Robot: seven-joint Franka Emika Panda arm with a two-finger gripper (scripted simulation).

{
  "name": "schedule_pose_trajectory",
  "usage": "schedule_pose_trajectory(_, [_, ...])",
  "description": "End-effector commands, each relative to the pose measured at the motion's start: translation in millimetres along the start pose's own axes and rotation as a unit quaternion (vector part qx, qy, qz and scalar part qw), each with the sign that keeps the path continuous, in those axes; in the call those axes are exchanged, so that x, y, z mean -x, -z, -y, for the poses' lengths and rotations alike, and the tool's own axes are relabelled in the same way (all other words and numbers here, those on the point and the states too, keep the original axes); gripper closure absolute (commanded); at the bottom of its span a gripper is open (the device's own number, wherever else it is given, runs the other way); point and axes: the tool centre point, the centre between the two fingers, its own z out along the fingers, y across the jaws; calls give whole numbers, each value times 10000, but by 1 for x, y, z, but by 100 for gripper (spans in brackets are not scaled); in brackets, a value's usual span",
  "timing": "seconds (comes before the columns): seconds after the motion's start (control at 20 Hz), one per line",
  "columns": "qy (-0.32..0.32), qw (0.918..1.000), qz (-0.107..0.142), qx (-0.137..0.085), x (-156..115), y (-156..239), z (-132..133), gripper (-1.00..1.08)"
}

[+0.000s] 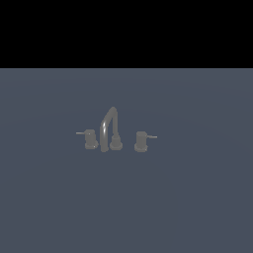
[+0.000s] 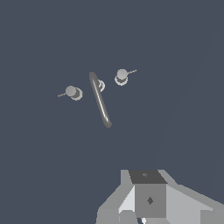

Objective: Turn on the faucet by rotating a designated handle.

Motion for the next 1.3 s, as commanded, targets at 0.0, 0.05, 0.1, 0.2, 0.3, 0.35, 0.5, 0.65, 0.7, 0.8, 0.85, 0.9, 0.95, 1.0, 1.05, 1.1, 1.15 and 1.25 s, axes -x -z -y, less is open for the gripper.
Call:
schedule_pose_trajectory(0.0, [-333, 9994, 1, 5, -11, -18, 6, 108])
schedule_pose_trajectory(0.05, [-463, 9989, 2, 9, -15, -25, 8, 108])
schedule_pose_trajectory(0.1, [-592, 9982, 3, 12, -19, -32, 10, 108])
schedule_pose_trajectory(0.2, [-851, 9964, 5, 18, -29, -46, 14, 108])
schedule_pose_trajectory(0.3, [-1107, 9938, 7, 24, -38, -61, 18, 108])
schedule_pose_trajectory(0.35, [-1234, 9923, 8, 27, -42, -68, 19, 108])
schedule_pose_trajectory(0.5, [-1612, 9869, 11, 36, -57, -88, 23, 108])
schedule_pose_trajectory(0.65, [-1982, 9801, 14, 45, -71, -109, 25, 108])
schedule_pose_trajectory(0.7, [-2104, 9776, 15, 48, -76, -116, 26, 108])
schedule_pose_trajectory(0.8, [-2345, 9721, 16, 55, -85, -129, 26, 108])
schedule_pose_trajectory(0.85, [-2464, 9692, 17, 58, -90, -136, 26, 108])
schedule_pose_trajectory(0.9, [-2582, 9661, 18, 61, -95, -143, 26, 108])
schedule_pose_trajectory(0.95, [-2700, 9628, 18, 65, -99, -149, 26, 108])
schedule_pose_trajectory(1.0, [-2817, 9595, 19, 69, -104, -156, 26, 108])
schedule_pose_trajectory(1.05, [-2934, 9560, 19, 73, -109, -163, 26, 108])
schedule_pose_trajectory(1.1, [-3050, 9523, 20, 77, -114, -169, 25, 108])
schedule_pose_trajectory(1.15, [-3166, 9485, 20, 81, -118, -176, 24, 108])
schedule_pose_trajectory(1.25, [-3399, 9404, 20, 91, -128, -189, 23, 108])
